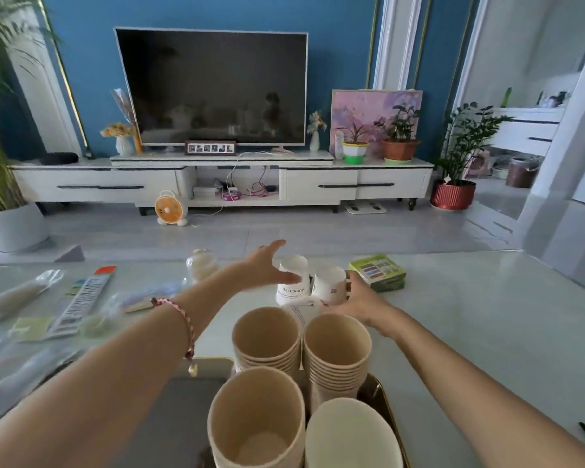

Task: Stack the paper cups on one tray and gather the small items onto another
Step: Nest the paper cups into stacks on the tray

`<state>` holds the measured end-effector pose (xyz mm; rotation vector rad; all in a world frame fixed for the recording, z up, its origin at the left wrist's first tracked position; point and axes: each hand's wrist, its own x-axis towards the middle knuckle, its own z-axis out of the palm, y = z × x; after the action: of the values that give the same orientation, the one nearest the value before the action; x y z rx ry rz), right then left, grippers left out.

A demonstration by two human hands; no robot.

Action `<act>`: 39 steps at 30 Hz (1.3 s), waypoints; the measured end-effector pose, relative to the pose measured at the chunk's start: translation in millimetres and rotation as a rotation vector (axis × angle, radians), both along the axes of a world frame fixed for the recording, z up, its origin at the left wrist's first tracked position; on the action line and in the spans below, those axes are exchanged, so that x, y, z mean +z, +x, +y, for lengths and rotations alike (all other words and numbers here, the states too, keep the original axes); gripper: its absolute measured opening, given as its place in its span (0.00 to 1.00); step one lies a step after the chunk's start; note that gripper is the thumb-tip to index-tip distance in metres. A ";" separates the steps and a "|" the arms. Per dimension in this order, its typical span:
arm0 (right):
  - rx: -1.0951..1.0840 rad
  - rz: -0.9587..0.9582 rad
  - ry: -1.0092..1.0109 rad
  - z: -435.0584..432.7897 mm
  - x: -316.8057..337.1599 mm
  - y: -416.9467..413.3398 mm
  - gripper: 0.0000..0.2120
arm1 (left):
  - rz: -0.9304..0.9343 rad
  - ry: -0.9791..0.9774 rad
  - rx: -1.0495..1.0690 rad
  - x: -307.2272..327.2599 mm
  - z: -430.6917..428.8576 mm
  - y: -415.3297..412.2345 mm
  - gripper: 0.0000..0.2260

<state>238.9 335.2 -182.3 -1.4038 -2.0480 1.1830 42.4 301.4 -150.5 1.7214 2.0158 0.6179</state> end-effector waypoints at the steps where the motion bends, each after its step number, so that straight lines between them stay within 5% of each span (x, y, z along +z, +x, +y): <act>1: 0.002 0.020 0.013 4.6 -4.1 -2.3 0.45 | -0.023 -0.010 -0.011 -8.2 12.2 0.8 0.39; 8: -0.023 0.163 0.064 14.7 -20.3 -10.1 0.33 | -0.175 0.082 0.105 -40.9 37.4 2.4 0.31; 17: -0.086 0.171 0.144 -2.5 3.9 12.5 0.31 | -0.500 0.198 0.380 -12.9 -12.8 -28.8 0.25; 22: -0.107 0.195 0.269 -13.1 52.8 19.8 0.31 | -1.111 0.223 0.485 20.5 -45.9 -40.5 0.10; 26: 0.019 0.178 0.306 -33.9 100.6 8.1 0.35 | -1.537 0.169 0.453 46.2 -70.6 -37.3 0.13; 29: 0.101 0.131 0.391 -60.8 123.1 -12.1 0.36 | -1.569 0.144 0.362 60.7 -88.4 -23.1 0.13; 33: 0.136 -0.006 0.537 -89.3 140.0 -24.8 0.25 | -1.420 0.092 0.183 82.9 -116.6 -0.3 0.11; 37: -0.001 0.423 0.622 -119.3 151.1 -31.6 0.21 | -1.399 0.069 0.017 105.0 -147.7 24.0 0.11; 39: 0.017 0.606 0.505 -134.7 158.5 -30.5 0.24 | -1.432 0.060 -0.028 108.4 -160.0 37.7 0.10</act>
<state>208.3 200.5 -23.8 -0.6819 -1.7422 0.8634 80.0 141.4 -42.1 0.7720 0.9096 1.3596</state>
